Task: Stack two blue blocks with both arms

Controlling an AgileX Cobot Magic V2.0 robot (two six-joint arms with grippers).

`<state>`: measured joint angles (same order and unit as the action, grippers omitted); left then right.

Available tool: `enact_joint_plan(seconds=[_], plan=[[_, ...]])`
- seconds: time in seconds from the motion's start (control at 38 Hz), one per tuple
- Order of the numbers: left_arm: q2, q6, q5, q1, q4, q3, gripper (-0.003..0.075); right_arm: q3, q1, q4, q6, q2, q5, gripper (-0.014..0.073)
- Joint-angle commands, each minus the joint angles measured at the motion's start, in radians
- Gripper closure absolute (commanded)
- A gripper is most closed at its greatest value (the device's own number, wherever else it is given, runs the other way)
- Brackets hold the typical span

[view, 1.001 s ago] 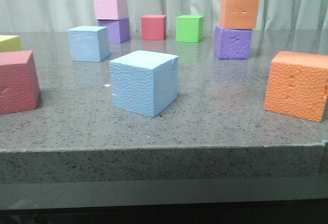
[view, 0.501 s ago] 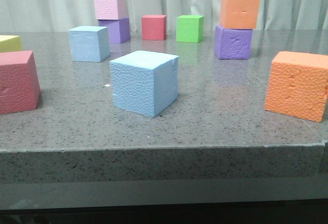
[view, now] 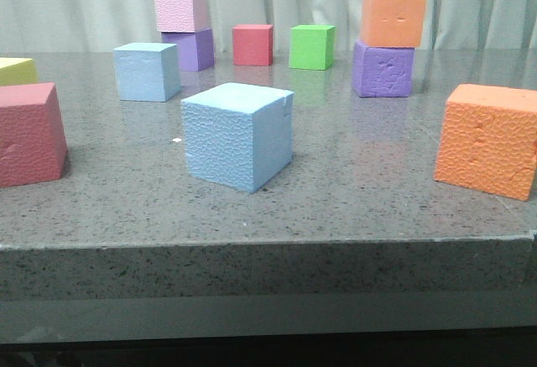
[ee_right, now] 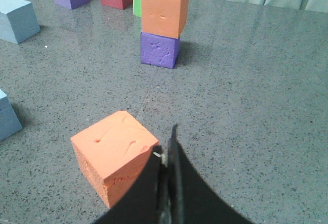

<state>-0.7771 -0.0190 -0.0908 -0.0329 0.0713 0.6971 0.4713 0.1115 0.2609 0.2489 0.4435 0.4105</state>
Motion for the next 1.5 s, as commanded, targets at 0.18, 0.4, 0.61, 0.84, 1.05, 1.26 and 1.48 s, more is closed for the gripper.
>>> enact_joint_plan(seconds=[0.18, 0.4, 0.61, 0.84, 1.05, 1.26, 1.48], plan=[[-0.263, -0.001, -0.040, 0.030, -0.001, 0.309, 0.0048, 0.028, -0.005, -0.004, 0.004, 0.004, -0.083, 0.0664], [-0.497, 0.019, -0.176, 0.151, -0.083, 0.542, 0.0048, 0.028, -0.005, -0.004, 0.004, 0.004, -0.082, 0.0664], [-0.801, 0.065, -0.477, 0.275, -0.086, 0.904, 0.0048, 0.028, -0.005, -0.004, 0.004, 0.004, -0.082, 0.0664], [-1.057, 0.107, -0.741, 0.341, -0.059, 1.230, 0.0048, 0.028, -0.005, -0.004, 0.004, 0.004, -0.082, 0.0664], [-1.181, 0.096, -0.883, 0.339, -0.016, 1.365, 0.0048, 0.028, -0.005, -0.004, 0.004, 0.004, -0.082, 0.0664], [-1.237, 0.094, -0.944, 0.339, -0.013, 1.388, 0.0048, 0.028, -0.005, -0.004, 0.004, 0.005, -0.083, 0.0664], [-1.261, 0.094, -0.941, 0.339, 0.008, 1.388, 0.0048, 0.028, -0.005, -0.004, 0.004, 0.005, -0.083, 0.0664]])
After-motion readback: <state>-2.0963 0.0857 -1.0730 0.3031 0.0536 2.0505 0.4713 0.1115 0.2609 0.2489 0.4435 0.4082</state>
